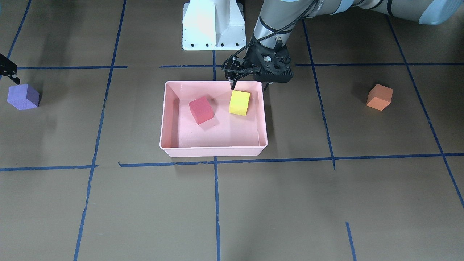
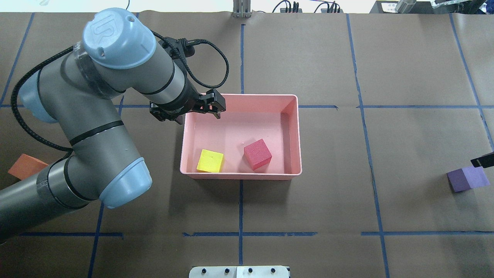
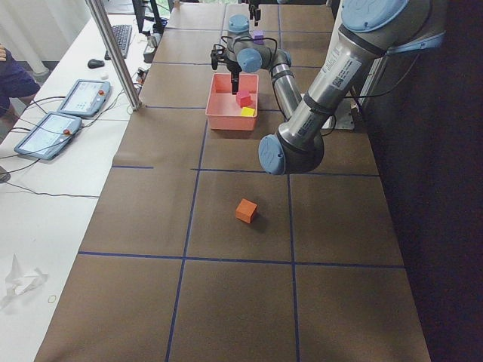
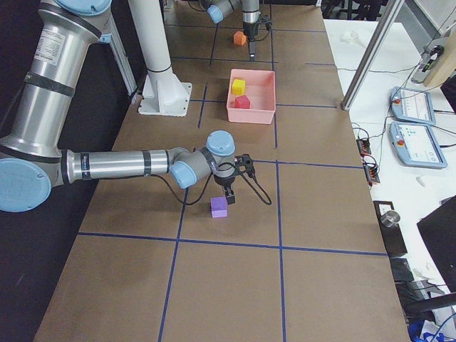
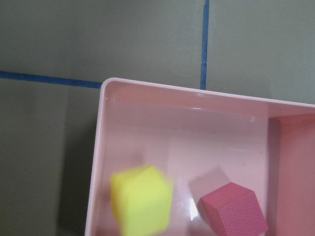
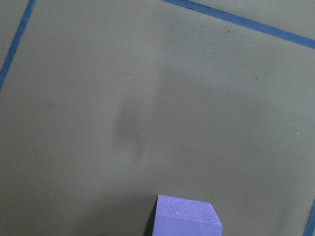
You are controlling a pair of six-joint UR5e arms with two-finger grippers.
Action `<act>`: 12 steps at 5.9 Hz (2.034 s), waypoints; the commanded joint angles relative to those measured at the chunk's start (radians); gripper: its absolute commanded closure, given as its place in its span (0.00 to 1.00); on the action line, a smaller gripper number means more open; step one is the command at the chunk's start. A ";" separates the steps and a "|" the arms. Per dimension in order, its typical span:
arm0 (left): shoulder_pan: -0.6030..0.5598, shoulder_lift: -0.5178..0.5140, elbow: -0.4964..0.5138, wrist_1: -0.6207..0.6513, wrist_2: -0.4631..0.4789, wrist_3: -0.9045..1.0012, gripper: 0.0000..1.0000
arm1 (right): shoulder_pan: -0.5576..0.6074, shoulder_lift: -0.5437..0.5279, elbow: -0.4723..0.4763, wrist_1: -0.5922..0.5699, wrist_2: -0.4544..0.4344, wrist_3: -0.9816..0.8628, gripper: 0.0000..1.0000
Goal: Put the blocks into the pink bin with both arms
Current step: 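Carry the yellow cube into the pink bin and release it, then grasp the purple cube with the right gripper while the left gripper withdraws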
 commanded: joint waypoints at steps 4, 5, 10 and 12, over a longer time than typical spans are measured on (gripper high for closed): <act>0.002 0.001 -0.001 0.000 0.009 -0.001 0.00 | -0.161 -0.002 -0.117 0.081 -0.098 0.072 0.01; 0.002 0.003 -0.001 0.000 0.009 -0.001 0.00 | -0.179 -0.002 -0.131 0.081 -0.107 0.054 0.03; 0.001 0.026 -0.010 -0.002 0.006 0.015 0.00 | -0.147 0.038 -0.001 0.014 -0.009 0.069 0.78; -0.008 0.180 -0.149 0.000 -0.005 0.274 0.00 | -0.126 0.201 0.157 -0.313 0.014 0.143 0.78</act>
